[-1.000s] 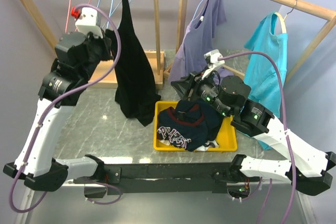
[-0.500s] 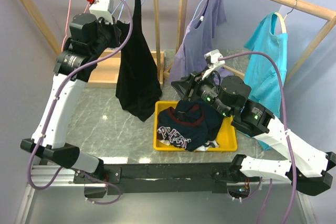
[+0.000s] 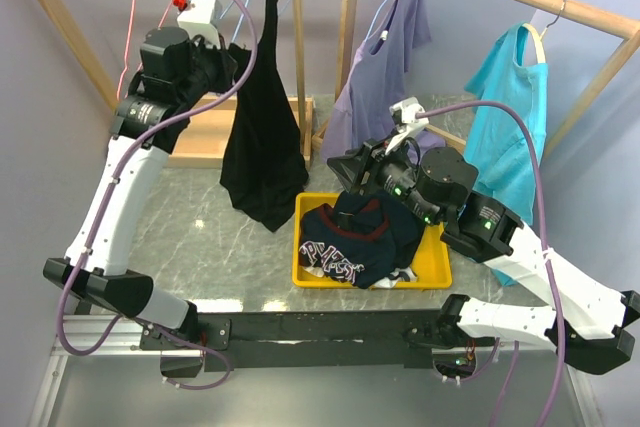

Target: Place the tank top on the hanger

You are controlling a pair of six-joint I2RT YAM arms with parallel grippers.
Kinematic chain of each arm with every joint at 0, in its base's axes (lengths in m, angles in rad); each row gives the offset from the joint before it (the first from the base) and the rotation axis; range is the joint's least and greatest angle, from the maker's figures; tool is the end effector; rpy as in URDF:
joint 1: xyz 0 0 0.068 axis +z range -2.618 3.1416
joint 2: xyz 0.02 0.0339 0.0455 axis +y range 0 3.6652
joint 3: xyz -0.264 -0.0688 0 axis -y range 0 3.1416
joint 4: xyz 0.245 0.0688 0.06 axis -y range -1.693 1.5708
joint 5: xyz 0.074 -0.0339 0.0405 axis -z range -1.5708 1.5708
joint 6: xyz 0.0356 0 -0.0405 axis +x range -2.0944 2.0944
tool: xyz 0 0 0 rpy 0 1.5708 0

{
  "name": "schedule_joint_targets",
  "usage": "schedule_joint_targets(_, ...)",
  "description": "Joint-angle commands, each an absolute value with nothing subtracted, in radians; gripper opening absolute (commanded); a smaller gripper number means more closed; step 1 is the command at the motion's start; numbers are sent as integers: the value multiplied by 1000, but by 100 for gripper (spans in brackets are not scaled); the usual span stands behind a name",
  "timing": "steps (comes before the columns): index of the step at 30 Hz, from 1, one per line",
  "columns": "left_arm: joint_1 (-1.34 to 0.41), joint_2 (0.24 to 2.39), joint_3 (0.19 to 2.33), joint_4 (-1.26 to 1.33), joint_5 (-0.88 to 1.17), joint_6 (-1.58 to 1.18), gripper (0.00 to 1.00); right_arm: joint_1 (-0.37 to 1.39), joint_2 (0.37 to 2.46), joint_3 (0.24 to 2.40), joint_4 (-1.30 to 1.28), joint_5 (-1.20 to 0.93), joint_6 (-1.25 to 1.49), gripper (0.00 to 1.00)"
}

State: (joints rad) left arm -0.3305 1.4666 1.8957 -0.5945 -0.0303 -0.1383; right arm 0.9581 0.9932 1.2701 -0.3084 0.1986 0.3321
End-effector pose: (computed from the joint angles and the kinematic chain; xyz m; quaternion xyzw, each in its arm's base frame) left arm 0.2827 -0.0958 0.5145 0.0635 0.7604 -0.1388 0.6312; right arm 0.1230 0.1628 0.4559 -0.1544 0.7011 0.3595 0.5961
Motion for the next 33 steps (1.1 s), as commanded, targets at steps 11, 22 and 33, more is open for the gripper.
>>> schedule_joint_targets(11, -316, 1399, 1824, -502, -15, -164, 19, 963, 973, 1241, -273, 207, 345, 57)
schedule_joint_targets(22, -314, 1327, 1828, -503, -11, -169, 81, 968, 968, 1215, -262, 210, 344, 57)
schedule_joint_targets(33, -316, 1077, 1625, -508, 95, -278, 93, 966, 965, 1147, -256, 218, 348, 58)
